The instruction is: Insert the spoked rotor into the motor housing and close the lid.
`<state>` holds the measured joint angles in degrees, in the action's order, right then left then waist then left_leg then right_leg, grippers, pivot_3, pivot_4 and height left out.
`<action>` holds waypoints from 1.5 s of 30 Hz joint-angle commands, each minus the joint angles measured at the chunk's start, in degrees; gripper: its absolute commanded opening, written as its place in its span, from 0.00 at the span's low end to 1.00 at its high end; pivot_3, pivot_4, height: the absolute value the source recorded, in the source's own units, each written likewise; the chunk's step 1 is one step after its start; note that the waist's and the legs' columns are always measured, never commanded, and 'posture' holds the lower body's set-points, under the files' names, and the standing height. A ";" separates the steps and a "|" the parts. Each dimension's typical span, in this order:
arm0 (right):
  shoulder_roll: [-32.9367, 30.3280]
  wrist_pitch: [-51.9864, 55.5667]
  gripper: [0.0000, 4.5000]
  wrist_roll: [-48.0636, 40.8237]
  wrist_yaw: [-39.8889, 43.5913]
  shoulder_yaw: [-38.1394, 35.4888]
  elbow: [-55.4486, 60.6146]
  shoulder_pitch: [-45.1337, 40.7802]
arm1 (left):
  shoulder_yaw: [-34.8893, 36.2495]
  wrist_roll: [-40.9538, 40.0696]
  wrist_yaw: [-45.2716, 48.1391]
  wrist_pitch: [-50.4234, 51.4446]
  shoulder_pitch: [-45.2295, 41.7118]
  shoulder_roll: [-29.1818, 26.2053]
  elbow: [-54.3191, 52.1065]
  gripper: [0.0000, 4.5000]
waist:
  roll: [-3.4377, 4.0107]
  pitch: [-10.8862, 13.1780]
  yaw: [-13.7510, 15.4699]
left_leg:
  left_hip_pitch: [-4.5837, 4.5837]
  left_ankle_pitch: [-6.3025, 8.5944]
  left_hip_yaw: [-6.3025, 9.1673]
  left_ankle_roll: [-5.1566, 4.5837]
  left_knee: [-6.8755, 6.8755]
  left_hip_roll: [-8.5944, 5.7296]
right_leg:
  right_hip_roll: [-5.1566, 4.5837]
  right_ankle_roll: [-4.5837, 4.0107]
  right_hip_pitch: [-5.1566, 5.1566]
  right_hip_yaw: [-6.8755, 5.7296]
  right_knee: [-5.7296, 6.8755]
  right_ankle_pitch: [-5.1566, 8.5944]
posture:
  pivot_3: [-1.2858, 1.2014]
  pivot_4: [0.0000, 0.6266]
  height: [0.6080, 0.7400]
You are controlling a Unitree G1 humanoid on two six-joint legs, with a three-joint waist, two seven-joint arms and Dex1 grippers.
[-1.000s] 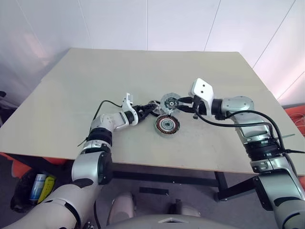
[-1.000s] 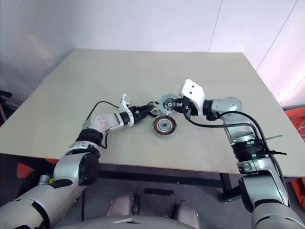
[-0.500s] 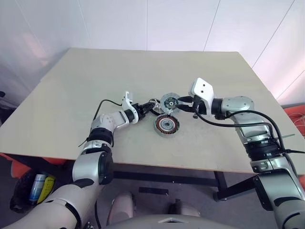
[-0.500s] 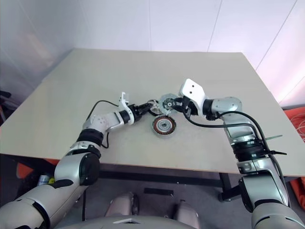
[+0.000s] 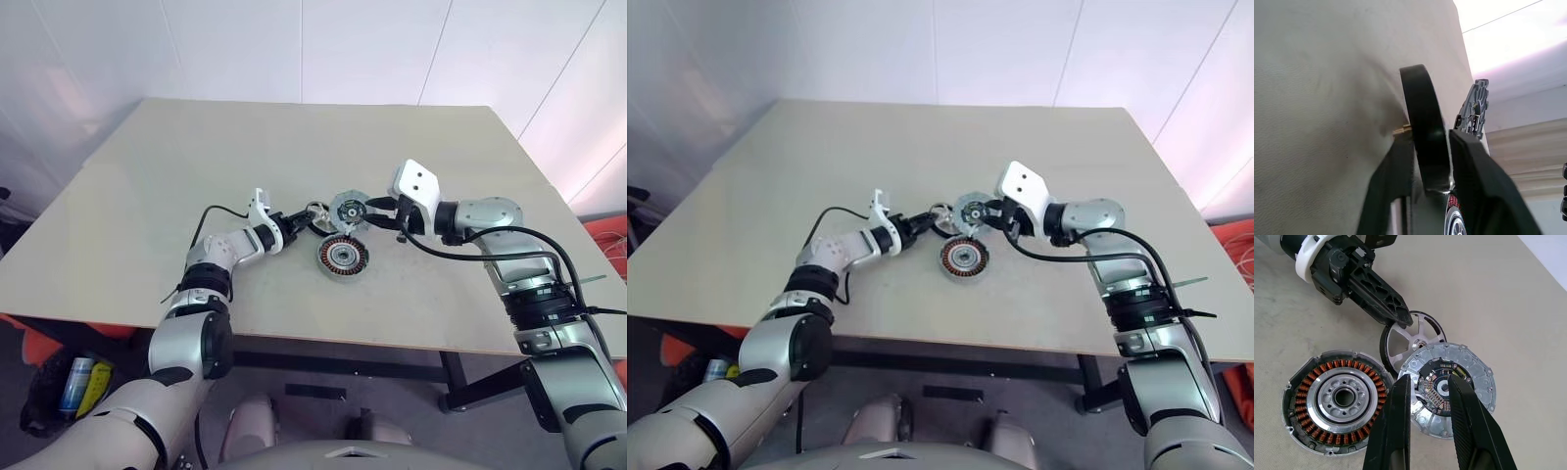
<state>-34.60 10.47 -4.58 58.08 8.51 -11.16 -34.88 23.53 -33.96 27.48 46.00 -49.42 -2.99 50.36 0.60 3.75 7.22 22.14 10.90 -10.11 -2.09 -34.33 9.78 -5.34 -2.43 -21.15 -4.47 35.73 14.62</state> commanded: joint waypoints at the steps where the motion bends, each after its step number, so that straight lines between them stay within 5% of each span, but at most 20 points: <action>1: -0.49 -0.83 0.30 -0.24 -0.52 -1.26 0.44 -1.52 | 0.61 -0.97 0.04 -0.84 -0.79 -0.28 -1.78 0.10 | -0.01 0.00 -0.02 | -0.01 0.00 0.00 0.00 0.00 0.00 | 0.00 0.00 0.01 0.00 0.00 0.00 | 0.52 0.00 1.00; 10: -0.71 -0.95 0.30 -0.09 -0.70 -1.23 0.46 -1.31 | 1.22 -0.12 -2.42 -5.77 0.90 -0.81 -3.22 0.10 | -0.02 0.01 -0.07 | -0.02 0.00 0.00 0.01 0.01 0.01 | 0.00 0.00 0.01 0.00 0.00 0.00 | 0.52 0.00 1.00; 17: -0.86 -1.15 0.30 -0.02 -0.59 -1.20 0.21 -1.35 | 6.36 0.48 -13.89 -22.31 1.36 -2.39 -0.38 0.10 | -0.08 0.05 -1.24 | -0.20 -0.02 0.02 0.14 0.04 0.05 | 0.04 0.03 0.11 0.00 0.01 -0.02 | 0.52 0.00 1.00; 21: -1.14 -1.43 0.30 0.17 -0.63 -1.21 -0.32 -1.57 | 8.72 -8.88 -7.39 -11.79 1.53 -1.79 -8.96 0.10 | -0.13 0.09 -1.63 | -0.18 0.04 0.02 0.32 0.05 0.05 | 0.05 0.06 0.06 0.00 0.01 -0.05 | 0.52 0.00 1.00; 26: -2.85 -1.97 0.30 1.72 -1.46 -1.55 -2.27 -1.14 | 9.58 -26.33 -2.34 14.14 6.30 -4.13 -25.52 0.10 | -0.26 0.17 -0.92 | 0.19 -0.07 -0.03 0.12 0.05 0.00 | 0.00 0.00 -0.19 -0.01 0.00 -0.06 | 0.52 0.00 1.00; 30: -4.63 -2.64 0.30 3.13 -2.33 -1.85 -4.05 -0.35 | 10.53 -33.77 -3.04 21.72 8.56 -5.97 -31.42 0.10 | -0.25 0.17 -1.01 | 0.25 -0.01 -0.05 0.01 0.04 0.00 | 0.00 -0.01 -0.25 0.00 -0.01 -0.05 | 0.52 0.00 1.00; 39: -8.65 -5.39 0.30 7.13 -5.95 -2.16 -9.27 -0.90 | 3.00 -28.78 -5.15 27.57 10.86 -7.39 -25.56 0.10 | -0.25 0.20 -1.12 | -0.17 0.04 -0.02 0.34 0.04 -0.01 | 0.02 0.02 0.13 0.04 -0.02 -0.06 | 0.52 0.00 1.00; 45: -9.38 -5.36 0.30 7.23 -6.00 -2.25 -8.25 -0.68 | -2.38 -22.61 -2.30 24.29 8.61 -3.25 -17.58 0.10 | -0.26 0.20 -1.32 | -0.12 0.04 -0.01 0.33 0.05 -0.01 | 0.05 0.05 0.08 0.04 -0.06 -0.08 | 0.52 0.00 1.00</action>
<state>-43.12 5.75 2.86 52.37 7.93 -21.44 -34.56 21.57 -57.06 23.33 71.59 -38.32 -6.29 32.14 0.34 3.95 5.89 22.06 10.95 -10.12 -1.82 -34.27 9.76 -5.29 -2.38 -21.10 -4.43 35.65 14.54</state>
